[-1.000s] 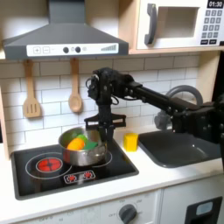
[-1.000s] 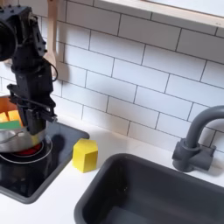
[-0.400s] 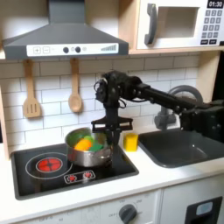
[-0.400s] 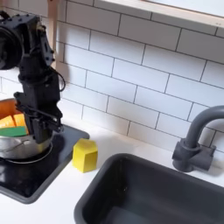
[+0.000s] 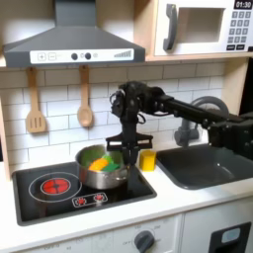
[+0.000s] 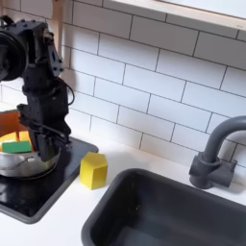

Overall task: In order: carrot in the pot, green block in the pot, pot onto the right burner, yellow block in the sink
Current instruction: 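Move the pot onto the right burner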

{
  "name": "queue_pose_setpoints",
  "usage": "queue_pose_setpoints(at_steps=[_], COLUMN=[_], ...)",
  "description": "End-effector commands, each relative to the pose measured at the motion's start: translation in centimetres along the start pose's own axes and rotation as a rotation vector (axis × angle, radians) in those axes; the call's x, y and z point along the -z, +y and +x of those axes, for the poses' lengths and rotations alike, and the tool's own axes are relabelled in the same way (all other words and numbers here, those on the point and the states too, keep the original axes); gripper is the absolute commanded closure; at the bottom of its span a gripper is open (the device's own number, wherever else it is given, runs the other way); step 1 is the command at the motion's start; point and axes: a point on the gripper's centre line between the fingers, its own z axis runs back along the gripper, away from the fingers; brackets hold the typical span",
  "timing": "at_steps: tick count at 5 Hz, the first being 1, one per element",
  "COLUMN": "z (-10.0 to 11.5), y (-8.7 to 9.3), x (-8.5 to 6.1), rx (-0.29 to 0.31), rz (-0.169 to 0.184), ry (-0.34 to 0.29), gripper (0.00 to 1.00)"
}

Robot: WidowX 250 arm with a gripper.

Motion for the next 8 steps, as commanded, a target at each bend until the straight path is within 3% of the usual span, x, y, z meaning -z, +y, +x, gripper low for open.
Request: queue_pose_setpoints(at_steps=[1, 2, 3, 4, 5, 6, 8], z=[0.2, 0.3, -0.2, -0.4, -0.2, 0.1, 0.3], y=[0.3, 0.1, 0.2, -0.4, -1.2, -1.9, -3.9], x=[-0.2, -0.7, -2.0, -4.7, -5.2, -3.9, -2.2], rx=[-0.012, 0.011, -0.008, 0.009, 0.037, 0.062, 0.117], rz=[0.019, 0.023, 0.035, 0.072, 0.072, 0.056, 0.067], ry=[-0.013, -0.021, -0.057, -0.121, -0.129, -0.098, -0.048], gripper=[0.00, 0.00, 0.00, 0.00, 0.00, 0.00, 0.00])
